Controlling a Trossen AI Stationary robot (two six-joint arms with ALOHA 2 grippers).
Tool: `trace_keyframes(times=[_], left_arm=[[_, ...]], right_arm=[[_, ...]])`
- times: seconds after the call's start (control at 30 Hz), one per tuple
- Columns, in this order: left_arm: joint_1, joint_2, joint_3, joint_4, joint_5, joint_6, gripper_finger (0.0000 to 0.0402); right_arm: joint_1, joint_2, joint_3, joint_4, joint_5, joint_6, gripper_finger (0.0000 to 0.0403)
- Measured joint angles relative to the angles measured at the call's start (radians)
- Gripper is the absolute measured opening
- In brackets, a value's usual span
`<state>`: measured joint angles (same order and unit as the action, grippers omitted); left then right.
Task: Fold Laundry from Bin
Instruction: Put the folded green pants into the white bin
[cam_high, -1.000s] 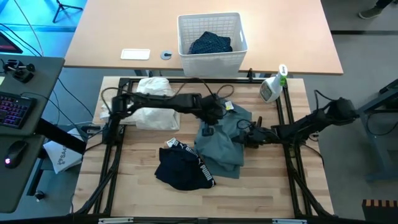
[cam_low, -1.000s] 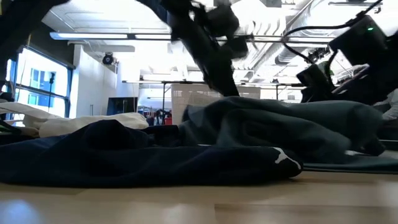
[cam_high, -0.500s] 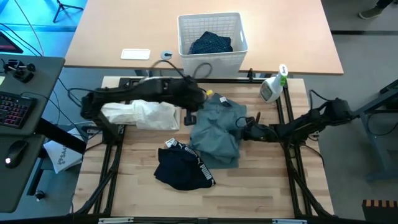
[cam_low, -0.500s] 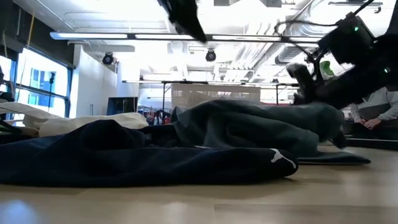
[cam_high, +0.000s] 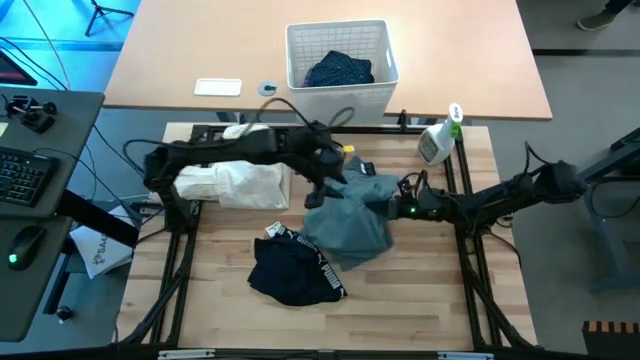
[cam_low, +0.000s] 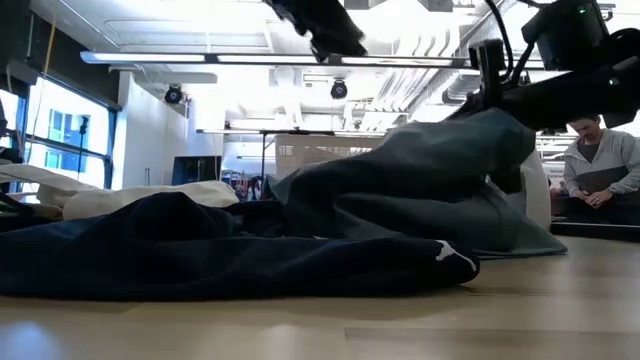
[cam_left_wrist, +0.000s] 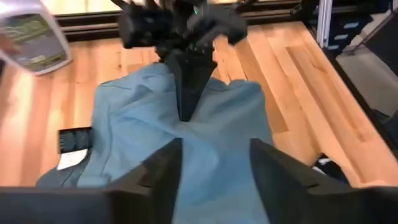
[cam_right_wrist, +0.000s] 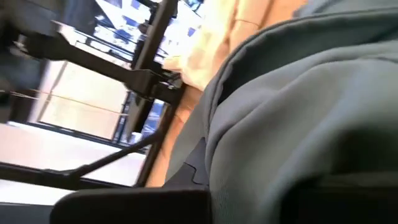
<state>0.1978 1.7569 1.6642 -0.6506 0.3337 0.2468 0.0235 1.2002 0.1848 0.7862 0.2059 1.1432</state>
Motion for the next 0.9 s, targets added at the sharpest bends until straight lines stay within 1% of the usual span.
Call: trace_keyframes(times=[0.13,0.17,0.23,0.3,0.43,0.67,0.8,0.9], left_arm=[[-0.007,0.098,0.0,0.083,0.052,0.061,0.0243],[-0.009,0.121,0.0,0.105,0.049,0.079,0.0257],[-0.014,0.178,0.0,0.146,0.042,0.112,0.0282],[-0.016,0.229,0.0,0.193,0.042,0.128,0.0298],[-0.014,0.314,0.001,0.272,0.042,0.131,0.0307],[-0.012,0.404,0.002,0.332,0.047,0.098,0.0307],[-0.025,0.44,0.003,0.364,-0.024,0.086,0.0307],[-0.035,0.443,0.002,0.364,-0.029,0.135,0.0307]], right_arm=[[-0.017,-0.045,0.0,0.002,-0.029,-0.022,0.0005],[-0.02,-0.058,0.0,0.002,-0.036,-0.029,0.0005],[-0.025,-0.077,0.001,0.004,-0.048,-0.042,0.0004],[-0.031,-0.096,0.001,0.002,-0.062,-0.047,0.0004],[-0.031,-0.111,-0.001,-0.009,-0.073,-0.044,0.0005],[-0.031,-0.118,-0.001,-0.056,-0.1,-0.02,0.0004],[-0.031,-0.118,-0.002,-0.083,-0.11,-0.018,0.0005],[-0.031,-0.118,-0.003,-0.085,-0.128,-0.018,0.0004]])
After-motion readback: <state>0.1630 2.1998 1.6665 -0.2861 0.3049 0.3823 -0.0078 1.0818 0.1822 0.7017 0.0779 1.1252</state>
